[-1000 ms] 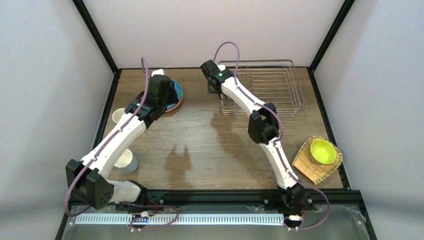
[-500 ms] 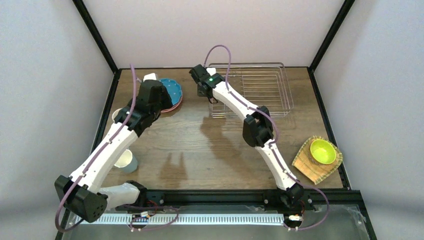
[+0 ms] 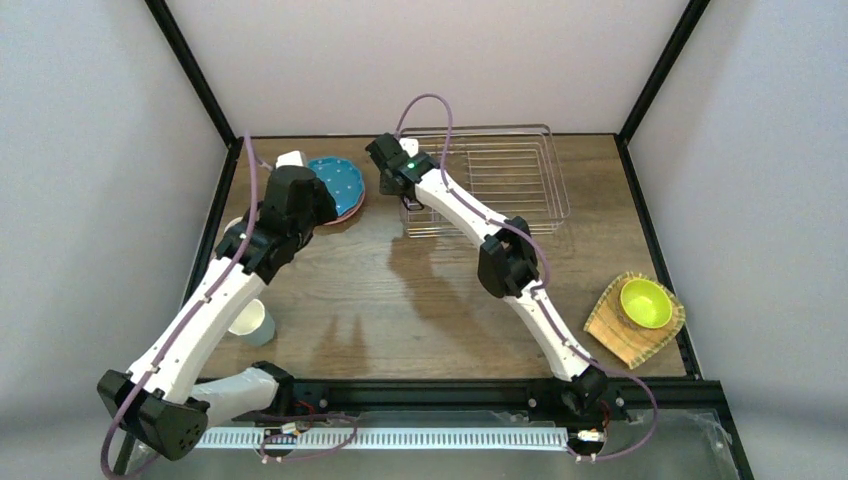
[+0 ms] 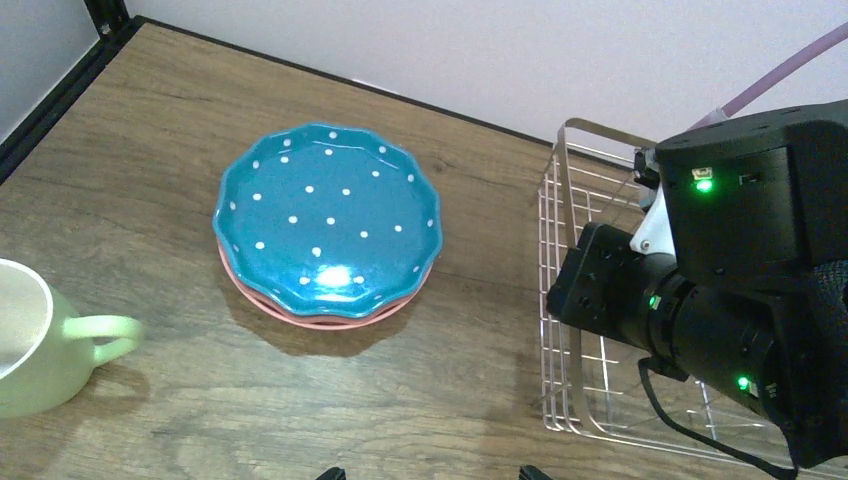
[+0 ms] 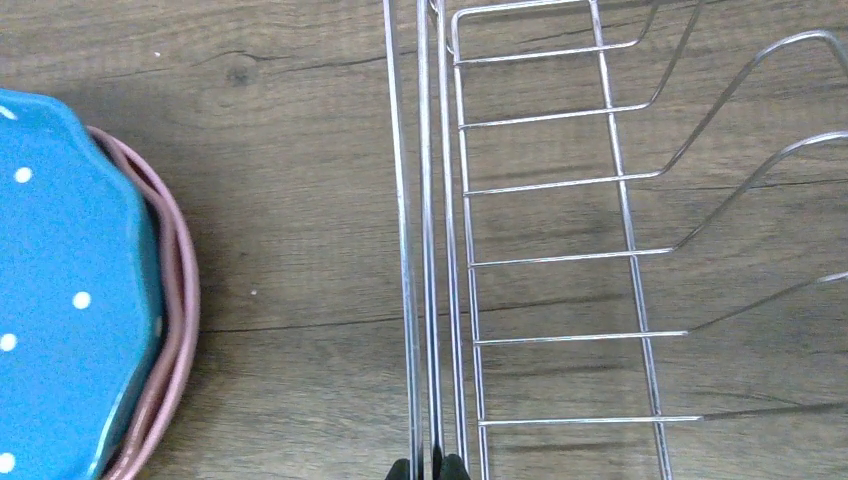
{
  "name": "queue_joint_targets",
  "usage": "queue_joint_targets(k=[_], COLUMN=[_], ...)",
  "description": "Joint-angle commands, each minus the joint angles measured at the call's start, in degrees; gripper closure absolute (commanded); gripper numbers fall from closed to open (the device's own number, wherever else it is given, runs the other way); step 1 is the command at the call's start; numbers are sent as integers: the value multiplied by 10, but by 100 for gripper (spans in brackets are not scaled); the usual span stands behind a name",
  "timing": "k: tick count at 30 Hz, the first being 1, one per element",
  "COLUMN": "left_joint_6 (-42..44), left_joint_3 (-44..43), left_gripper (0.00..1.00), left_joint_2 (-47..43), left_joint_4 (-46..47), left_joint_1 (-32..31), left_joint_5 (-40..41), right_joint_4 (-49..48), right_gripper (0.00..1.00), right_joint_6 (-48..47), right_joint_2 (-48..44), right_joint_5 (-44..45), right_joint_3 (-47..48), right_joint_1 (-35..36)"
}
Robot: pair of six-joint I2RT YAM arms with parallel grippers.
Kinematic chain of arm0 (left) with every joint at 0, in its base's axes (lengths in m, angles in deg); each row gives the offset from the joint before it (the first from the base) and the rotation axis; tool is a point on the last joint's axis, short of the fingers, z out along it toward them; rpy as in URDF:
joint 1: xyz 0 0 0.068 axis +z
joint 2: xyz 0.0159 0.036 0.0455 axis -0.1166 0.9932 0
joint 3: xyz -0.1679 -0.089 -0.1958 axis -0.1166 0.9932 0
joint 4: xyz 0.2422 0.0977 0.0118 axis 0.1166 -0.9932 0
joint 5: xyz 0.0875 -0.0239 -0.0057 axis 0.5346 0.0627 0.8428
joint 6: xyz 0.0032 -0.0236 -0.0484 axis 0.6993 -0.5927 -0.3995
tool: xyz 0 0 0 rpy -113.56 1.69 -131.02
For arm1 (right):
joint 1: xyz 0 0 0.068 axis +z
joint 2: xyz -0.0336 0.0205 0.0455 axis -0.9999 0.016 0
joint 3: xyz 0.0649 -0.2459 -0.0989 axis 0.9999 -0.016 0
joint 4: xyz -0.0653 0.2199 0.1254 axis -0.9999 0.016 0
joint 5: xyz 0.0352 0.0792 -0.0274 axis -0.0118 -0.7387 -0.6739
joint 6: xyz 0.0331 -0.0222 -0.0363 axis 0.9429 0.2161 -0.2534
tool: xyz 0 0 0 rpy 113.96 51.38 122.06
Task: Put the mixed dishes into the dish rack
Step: Move the dish rack to the center of the board, then grab the cup from the corner of the board.
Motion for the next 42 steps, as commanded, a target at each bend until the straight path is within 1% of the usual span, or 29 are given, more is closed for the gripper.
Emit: queue_joint_targets(k=[1, 5, 12, 15, 16, 18, 22, 23, 24, 25, 27, 31, 34, 39, 42], left_joint_6=[-9, -14, -30, -38, -40, -45, -53, -56, -58, -59, -61, -63, -63, -64, -63], left_joint_3=[9, 16, 39, 48, 51, 54, 61, 62, 63, 64, 63, 58, 52, 39, 32], left_gripper=[0, 0, 0, 0, 0, 0, 0, 0, 0, 0, 0, 0, 0, 0, 0], left_joint_2=[-13, -23, -42, -45, -46, -47, -49, -49, -49, -49, -47, -42, -36, -19, -11], left_joint_4=[-14, -14, -9, -8, -8, -7, -7, -7, -6, -6, -6, -5, -2, 4, 9], left_joint_1=[-3, -4, -3, -3, -3, -3, -3, -3, -4, -4, -3, -3, -3, -3, -3], left_joint_5=[9, 11, 16, 16, 15, 14, 15, 15, 14, 14, 15, 16, 16, 9, 6], right_joint_4=[-79, -97, -114, -114, -114, -113, -111, -111, -113, -114, -117, -112, -102, -108, -108], right_gripper=[99, 99, 99, 97, 94, 86, 59, 55, 48, 45, 43, 32, 30, 28, 28], right_joint_6=[75, 83, 83, 83, 82, 80, 72, 71, 68, 65, 60, 48, 42, 33, 26], right_joint_2=[55, 65, 73, 75, 75, 75, 74, 73, 71, 68, 61, 44, 29, -12, -27], right_joint_5=[-120, -138, -141, -145, -146, -148, -150, -150, -150, -149, -146, -131, -114, -94, -92], right_joint_3=[20, 22, 23, 22, 22, 22, 17, 16, 14, 11, 4, -7, -17, -56, -59], right_joint_1=[27, 35, 45, 47, 47, 48, 49, 49, 48, 49, 49, 48, 45, 33, 23])
